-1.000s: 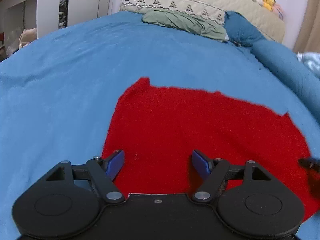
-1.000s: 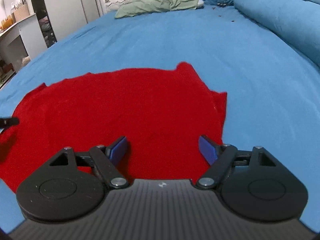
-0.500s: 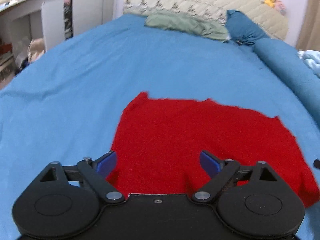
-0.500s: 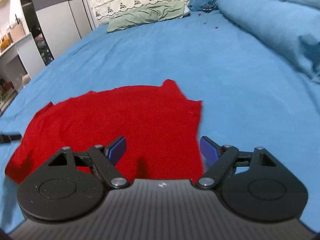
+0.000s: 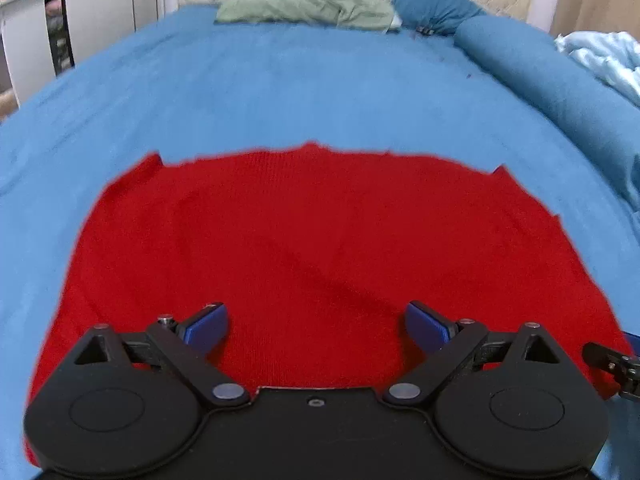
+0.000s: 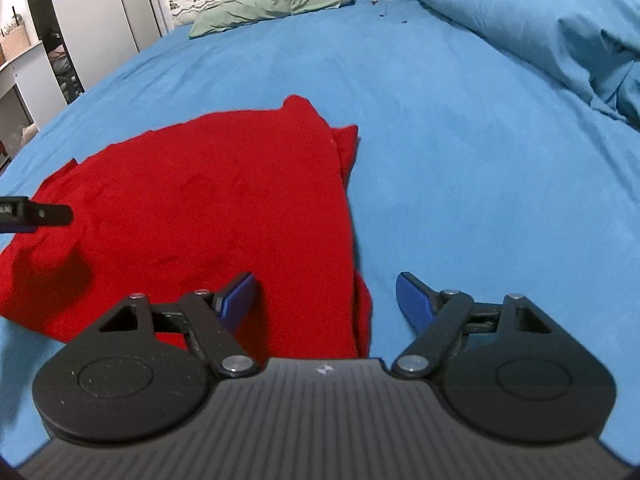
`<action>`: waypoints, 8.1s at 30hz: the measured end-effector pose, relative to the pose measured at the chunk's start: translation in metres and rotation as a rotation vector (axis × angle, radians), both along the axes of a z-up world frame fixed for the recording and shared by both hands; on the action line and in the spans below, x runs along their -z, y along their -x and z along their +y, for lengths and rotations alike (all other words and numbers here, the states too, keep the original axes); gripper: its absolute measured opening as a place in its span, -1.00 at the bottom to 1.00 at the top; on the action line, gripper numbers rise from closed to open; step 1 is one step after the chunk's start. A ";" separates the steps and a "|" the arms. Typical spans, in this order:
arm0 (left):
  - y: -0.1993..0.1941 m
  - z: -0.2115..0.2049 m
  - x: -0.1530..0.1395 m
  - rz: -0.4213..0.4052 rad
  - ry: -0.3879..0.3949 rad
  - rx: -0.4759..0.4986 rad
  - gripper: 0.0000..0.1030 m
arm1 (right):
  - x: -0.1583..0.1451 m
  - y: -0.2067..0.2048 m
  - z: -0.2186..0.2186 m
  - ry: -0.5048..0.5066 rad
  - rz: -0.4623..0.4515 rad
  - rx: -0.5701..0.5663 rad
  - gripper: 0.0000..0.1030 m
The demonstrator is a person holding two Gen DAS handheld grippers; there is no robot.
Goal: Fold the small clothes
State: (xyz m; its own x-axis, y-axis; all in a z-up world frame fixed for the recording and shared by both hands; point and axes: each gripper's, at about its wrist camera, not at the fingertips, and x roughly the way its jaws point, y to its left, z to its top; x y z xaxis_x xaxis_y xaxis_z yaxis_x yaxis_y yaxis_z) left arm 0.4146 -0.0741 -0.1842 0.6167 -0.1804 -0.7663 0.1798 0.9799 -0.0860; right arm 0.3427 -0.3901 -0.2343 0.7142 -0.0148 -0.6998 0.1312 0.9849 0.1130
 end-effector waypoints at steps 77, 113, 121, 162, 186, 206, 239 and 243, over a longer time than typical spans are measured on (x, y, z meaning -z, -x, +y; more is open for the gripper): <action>0.076 0.174 -0.018 -0.046 0.134 -0.155 1.00 | 0.025 0.005 0.235 0.135 -0.129 -0.281 0.66; 0.094 0.189 -0.022 -0.108 -0.067 -0.134 0.89 | -0.005 0.027 0.161 0.165 -0.118 -0.202 0.71; 0.018 0.187 -0.038 -0.049 0.087 -0.016 1.00 | -0.064 -0.044 0.125 -0.207 -0.018 -0.285 1.00; 0.120 0.069 -0.042 -0.007 0.285 0.127 -0.55 | -0.021 0.042 0.067 -0.407 0.109 -0.134 -0.15; 0.187 0.074 -0.128 -0.168 0.024 0.046 0.56 | -0.124 0.127 0.104 0.006 -0.032 -0.105 0.76; 0.395 0.082 -0.206 -0.244 -0.034 -0.025 1.00 | -0.230 0.339 0.147 0.128 -0.048 -0.017 1.00; 0.435 0.073 -0.200 -0.258 -0.048 -0.008 1.00 | -0.221 0.385 0.153 0.131 -0.044 0.001 1.00; 0.436 0.072 -0.201 -0.258 -0.046 -0.012 1.00 | -0.222 0.386 0.153 0.135 -0.047 -0.003 1.00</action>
